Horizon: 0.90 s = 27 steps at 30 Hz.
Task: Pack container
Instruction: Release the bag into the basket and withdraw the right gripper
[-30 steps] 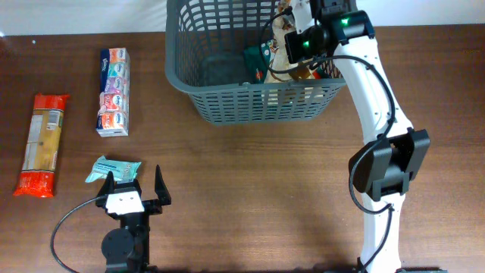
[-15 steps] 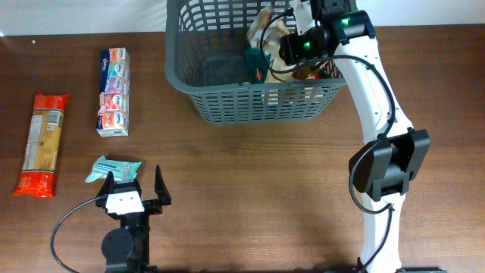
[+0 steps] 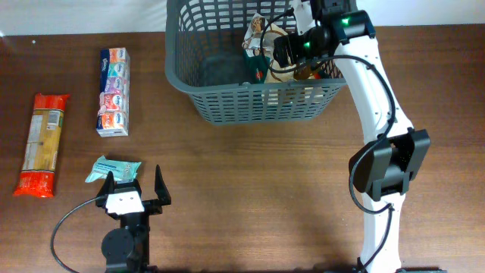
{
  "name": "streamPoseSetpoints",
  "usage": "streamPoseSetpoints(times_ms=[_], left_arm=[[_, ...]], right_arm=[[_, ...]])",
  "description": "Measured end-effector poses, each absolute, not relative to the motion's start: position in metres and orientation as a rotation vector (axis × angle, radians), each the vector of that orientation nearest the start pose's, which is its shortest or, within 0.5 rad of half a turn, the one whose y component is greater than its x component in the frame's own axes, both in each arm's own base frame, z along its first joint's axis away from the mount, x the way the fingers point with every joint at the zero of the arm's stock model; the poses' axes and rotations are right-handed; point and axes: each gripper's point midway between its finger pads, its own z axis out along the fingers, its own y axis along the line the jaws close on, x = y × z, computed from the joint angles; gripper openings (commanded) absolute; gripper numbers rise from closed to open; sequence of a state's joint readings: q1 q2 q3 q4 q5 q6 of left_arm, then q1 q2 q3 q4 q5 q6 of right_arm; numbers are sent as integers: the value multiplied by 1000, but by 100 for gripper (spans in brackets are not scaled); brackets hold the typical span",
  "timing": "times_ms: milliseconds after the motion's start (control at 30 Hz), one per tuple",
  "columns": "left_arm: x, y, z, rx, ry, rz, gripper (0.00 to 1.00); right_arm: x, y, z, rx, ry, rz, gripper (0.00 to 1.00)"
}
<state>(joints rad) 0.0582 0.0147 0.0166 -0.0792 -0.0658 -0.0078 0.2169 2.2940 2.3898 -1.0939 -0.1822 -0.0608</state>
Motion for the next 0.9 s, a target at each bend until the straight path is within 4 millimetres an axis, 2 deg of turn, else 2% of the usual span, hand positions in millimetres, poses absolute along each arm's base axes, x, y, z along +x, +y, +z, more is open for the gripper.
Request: streamPoseSetpoints(times_ms=[133,367,467,600,733,900], left_arm=[[245,26,159,-105,1645,93,99],[245,26,159,-105,1645,93,99],[245,26,159,-105,1645,93,99],[245,26,159,-105,1645,93,99],[245,26,159,-105,1645,93,99],[245,26,159,-105,1645,93,99]], right_arm=[[550,154,224,-422,2460,298,99],[548,153,320,-410,2245,290,99],[539,136,347,-366,2211,210,99],[532,95,387,-239,2135,35,99],[515,37,427,-80,2066,-137,99],[468,-44,475,134,1984,-342,99]])
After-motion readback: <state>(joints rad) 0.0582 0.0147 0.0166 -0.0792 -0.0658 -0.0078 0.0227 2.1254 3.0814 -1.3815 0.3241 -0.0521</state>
